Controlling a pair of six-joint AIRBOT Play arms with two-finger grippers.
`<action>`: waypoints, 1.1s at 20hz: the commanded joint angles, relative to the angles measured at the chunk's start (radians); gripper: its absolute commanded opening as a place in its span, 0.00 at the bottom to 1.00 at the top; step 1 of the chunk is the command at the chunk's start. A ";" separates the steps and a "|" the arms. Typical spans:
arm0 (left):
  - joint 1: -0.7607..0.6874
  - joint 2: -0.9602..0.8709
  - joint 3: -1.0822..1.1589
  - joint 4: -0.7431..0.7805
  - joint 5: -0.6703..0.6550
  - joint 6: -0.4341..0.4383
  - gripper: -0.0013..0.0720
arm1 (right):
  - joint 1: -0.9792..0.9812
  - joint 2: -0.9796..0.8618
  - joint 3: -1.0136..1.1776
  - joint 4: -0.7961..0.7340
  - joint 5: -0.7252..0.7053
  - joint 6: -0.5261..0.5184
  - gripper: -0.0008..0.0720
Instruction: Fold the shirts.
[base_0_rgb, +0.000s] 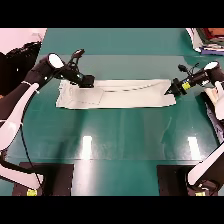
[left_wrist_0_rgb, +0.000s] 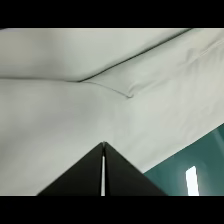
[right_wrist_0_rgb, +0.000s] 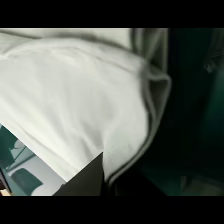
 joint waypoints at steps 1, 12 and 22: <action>-0.043 -0.051 0.052 -0.026 0.026 0.010 0.05 | 0.019 0.029 0.008 0.071 -0.021 -0.028 0.03; -0.174 -0.358 0.367 -0.048 0.039 -0.048 0.05 | 0.211 0.428 0.009 0.265 -0.240 0.010 0.03; -0.181 -0.385 0.372 -0.067 0.037 -0.044 0.05 | 0.433 0.481 0.010 0.337 -0.415 -0.078 0.03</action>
